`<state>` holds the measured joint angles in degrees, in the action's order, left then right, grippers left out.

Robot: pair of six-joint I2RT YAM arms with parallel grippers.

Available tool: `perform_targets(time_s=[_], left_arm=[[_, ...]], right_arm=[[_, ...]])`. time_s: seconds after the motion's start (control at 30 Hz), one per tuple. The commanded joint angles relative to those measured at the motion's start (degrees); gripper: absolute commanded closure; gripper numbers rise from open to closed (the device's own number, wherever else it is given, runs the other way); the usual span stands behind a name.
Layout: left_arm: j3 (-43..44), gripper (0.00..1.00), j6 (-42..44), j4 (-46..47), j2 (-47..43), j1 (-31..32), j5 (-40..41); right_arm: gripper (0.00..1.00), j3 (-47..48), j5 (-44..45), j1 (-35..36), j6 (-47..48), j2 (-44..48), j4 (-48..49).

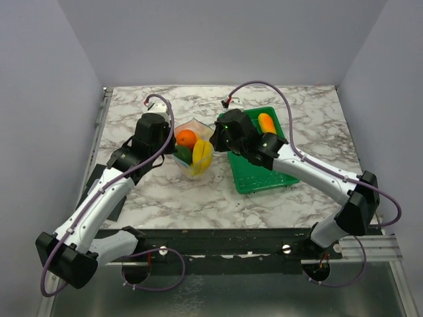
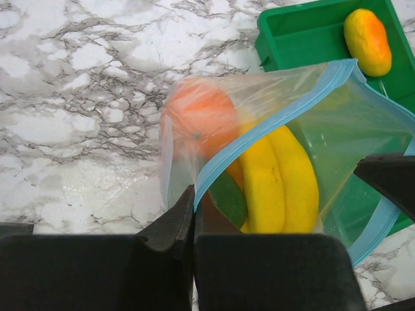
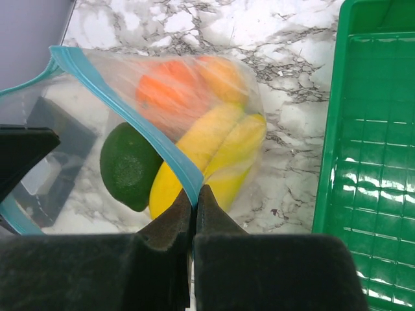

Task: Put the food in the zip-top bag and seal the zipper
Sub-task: Adjust the zipper food storage bag at the center of the board.

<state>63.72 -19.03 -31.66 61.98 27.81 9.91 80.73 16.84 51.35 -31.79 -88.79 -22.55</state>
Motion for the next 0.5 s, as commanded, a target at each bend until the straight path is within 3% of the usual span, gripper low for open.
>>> perform_targets(time_s=[0.0, 0.33, 0.47], left_arm=[[-4.0, 1.00, 0.6, 3.1, 1.0, -0.2, -0.9], [-9.0, 1.00, 1.0, 6.2, -2.9, -0.2, -1.7], [-9.6, 1.00, 1.4, 6.3, -3.9, -0.2, -0.6]], right_arm=[[0.98, 2.1, -2.2, -0.2, 0.6, -3.1, 0.2], [0.84, 4.1, -0.9, -0.3, 1.3, -3.7, -1.1], [0.62, 4.9, 1.0, -0.3, 2.2, -2.1, -2.0]])
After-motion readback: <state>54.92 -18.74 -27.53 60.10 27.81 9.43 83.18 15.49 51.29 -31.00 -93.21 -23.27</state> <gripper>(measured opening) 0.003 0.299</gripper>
